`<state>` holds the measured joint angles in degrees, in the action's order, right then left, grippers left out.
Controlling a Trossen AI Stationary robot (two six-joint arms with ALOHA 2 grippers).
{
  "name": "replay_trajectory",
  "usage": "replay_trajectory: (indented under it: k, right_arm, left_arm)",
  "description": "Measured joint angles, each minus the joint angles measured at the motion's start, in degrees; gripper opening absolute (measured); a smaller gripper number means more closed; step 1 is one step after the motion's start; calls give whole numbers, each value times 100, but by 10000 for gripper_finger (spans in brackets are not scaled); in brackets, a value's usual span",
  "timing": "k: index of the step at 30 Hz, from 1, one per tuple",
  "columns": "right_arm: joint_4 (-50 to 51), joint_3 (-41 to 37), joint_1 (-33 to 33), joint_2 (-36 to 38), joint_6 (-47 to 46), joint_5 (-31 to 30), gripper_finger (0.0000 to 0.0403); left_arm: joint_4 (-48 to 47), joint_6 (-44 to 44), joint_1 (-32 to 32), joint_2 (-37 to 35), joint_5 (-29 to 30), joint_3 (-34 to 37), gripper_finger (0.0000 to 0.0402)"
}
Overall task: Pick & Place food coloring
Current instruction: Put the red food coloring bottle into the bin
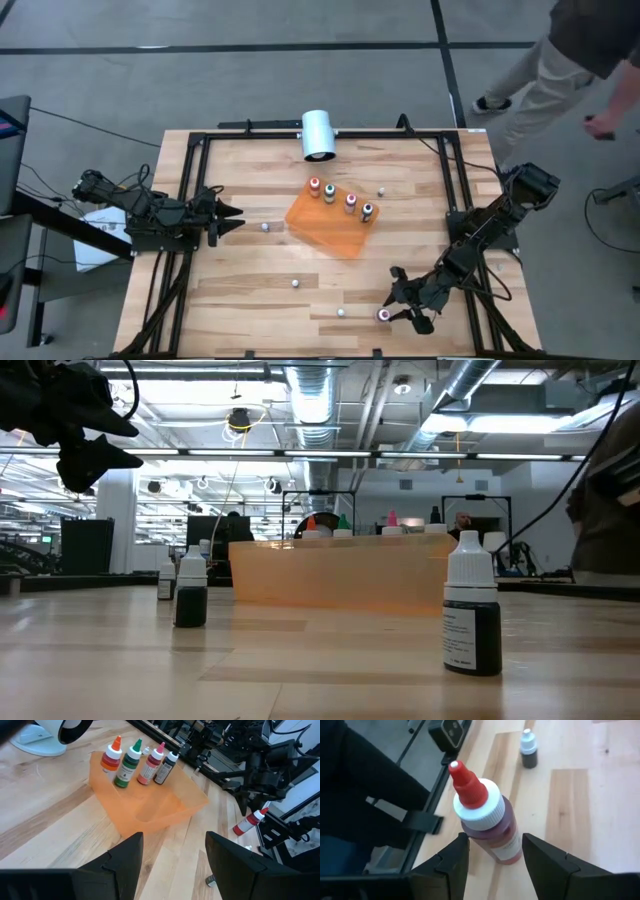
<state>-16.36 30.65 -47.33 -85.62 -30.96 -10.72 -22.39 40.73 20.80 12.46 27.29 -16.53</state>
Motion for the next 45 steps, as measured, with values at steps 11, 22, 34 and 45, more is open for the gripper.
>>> replay_trajectory:
  k: [11, 22, 34, 45]
  right_arm:
    - [-99, 0, 262, 0, 142, 9, 169]
    - [-162, 2, 293, 0, -514, 236, 169]
    - [-187, 0, 280, 2, -668, 326, 168]
    - [-213, 0, 533, 2, -662, 328, 168]
  left_arm:
    - [0, -59, 0, 1, 0, 0, 206]
    - [0, -343, 1, 0, -794, 0, 206]
    - [2, -205, 2, 0, -1310, 0, 206]
    - [2, -146, 2, -1, -1331, 0, 206]
